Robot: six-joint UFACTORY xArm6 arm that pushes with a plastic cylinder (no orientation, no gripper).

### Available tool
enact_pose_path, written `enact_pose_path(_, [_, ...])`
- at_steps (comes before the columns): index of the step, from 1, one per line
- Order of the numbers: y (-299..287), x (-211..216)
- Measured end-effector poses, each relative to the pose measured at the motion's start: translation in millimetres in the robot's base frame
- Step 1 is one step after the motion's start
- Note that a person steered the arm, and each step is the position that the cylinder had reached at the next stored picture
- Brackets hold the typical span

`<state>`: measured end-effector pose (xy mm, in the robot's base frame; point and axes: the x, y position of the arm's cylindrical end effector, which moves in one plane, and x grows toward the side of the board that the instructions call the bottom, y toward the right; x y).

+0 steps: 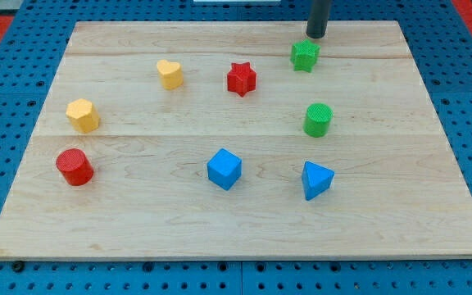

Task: Move the green star towards red star

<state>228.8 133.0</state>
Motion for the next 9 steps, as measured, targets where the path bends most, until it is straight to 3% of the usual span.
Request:
enact_pose_path(4, [-48.6,69.0])
enact_pose_path(6, [-70.2,74.2])
enact_pose_path(9, [-41.7,112.0])
